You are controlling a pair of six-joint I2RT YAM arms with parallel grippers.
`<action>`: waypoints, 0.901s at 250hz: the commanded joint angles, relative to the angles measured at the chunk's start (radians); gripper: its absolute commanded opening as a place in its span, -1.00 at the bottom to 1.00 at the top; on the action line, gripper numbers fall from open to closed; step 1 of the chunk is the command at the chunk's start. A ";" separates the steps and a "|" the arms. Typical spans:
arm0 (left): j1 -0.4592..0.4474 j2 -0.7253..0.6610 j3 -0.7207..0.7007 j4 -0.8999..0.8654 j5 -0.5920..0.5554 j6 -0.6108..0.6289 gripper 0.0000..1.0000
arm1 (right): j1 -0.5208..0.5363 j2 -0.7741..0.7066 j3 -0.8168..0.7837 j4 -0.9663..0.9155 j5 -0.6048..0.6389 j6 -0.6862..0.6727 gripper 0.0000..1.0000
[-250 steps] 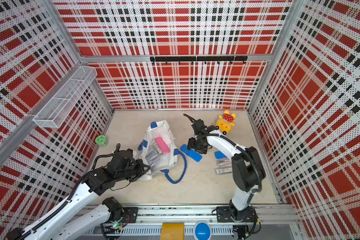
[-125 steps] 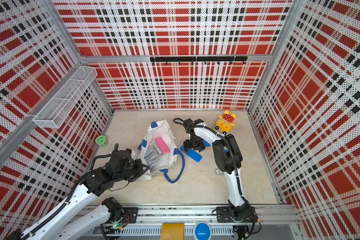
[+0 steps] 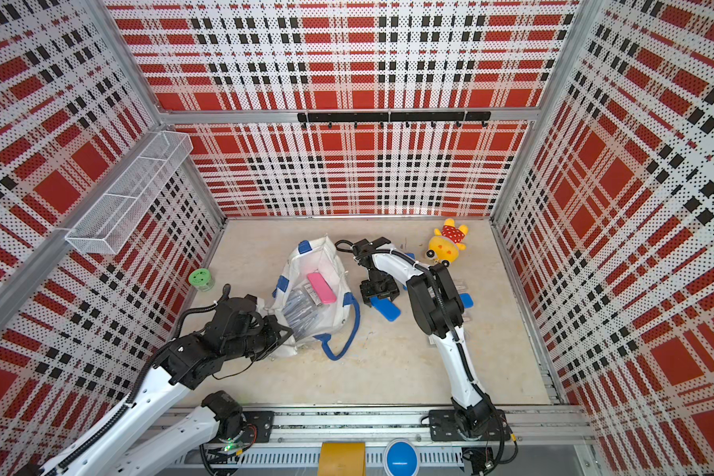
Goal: Take out the compass set from the canvas bag
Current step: Place the compass set at the center of the board.
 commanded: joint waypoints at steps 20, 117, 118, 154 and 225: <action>0.011 -0.021 0.034 -0.023 -0.010 0.009 -0.99 | -0.054 0.017 0.051 0.012 -0.016 0.050 0.23; 0.012 -0.036 0.033 -0.045 -0.014 -0.001 -0.99 | -0.132 0.138 0.301 -0.032 -0.060 0.120 0.06; 0.012 -0.036 0.033 -0.045 -0.013 -0.001 -0.99 | -0.133 0.140 0.305 -0.034 -0.060 0.121 0.06; 0.009 -0.040 0.031 -0.051 -0.013 -0.005 -0.99 | -0.163 0.163 0.356 -0.037 -0.080 0.126 0.06; 0.002 -0.032 0.032 -0.052 -0.007 -0.004 -0.98 | -0.185 0.132 0.365 -0.015 -0.092 0.182 0.36</action>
